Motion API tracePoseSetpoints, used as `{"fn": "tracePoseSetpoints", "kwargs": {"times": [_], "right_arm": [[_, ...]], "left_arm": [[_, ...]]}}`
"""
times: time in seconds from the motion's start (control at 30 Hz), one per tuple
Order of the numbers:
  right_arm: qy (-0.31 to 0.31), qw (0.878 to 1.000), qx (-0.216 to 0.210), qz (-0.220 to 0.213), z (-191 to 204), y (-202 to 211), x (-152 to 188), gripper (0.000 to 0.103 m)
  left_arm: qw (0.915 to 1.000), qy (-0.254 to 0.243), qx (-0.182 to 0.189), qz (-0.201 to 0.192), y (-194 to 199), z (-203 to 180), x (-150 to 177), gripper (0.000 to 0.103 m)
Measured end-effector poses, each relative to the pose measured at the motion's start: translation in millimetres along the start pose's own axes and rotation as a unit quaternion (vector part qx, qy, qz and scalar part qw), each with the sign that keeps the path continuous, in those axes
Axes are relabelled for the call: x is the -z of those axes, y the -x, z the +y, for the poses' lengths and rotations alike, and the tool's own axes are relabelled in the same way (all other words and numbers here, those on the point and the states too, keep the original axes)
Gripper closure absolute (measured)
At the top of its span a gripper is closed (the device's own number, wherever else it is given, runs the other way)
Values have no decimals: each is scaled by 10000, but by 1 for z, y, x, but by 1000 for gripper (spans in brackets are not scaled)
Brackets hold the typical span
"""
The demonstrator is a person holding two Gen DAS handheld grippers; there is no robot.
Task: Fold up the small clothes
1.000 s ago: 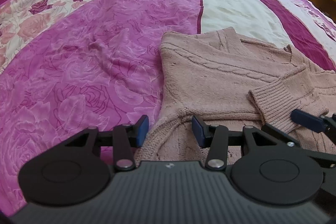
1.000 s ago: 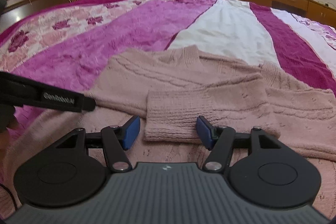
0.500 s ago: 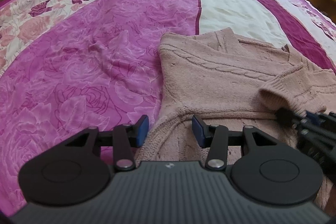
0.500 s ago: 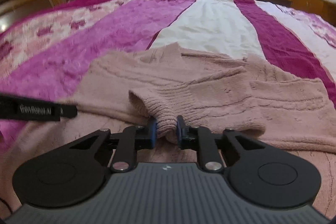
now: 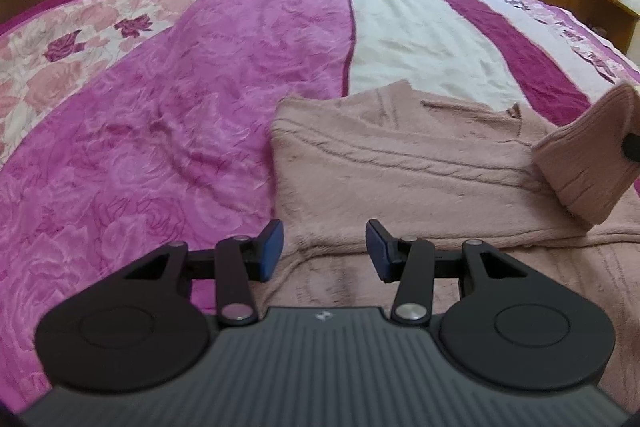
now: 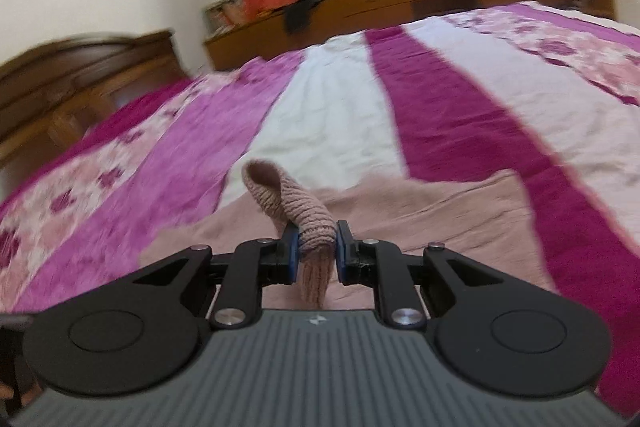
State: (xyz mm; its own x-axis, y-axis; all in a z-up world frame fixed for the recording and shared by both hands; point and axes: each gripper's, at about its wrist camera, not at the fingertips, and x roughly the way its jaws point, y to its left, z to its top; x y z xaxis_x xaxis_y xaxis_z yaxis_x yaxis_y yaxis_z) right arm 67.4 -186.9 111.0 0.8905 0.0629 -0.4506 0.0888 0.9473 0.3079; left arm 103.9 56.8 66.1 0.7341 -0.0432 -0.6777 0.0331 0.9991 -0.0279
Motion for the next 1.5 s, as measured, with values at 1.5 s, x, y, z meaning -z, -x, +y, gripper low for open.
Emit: {"fn": "tracePoseSetpoints", "kwargs": {"times": [1.5], "right_arm": [[245, 9854, -418, 1632, -105, -189, -89, 60]], "left_arm": [[9976, -599, 332, 22, -87, -92, -20, 55]]}}
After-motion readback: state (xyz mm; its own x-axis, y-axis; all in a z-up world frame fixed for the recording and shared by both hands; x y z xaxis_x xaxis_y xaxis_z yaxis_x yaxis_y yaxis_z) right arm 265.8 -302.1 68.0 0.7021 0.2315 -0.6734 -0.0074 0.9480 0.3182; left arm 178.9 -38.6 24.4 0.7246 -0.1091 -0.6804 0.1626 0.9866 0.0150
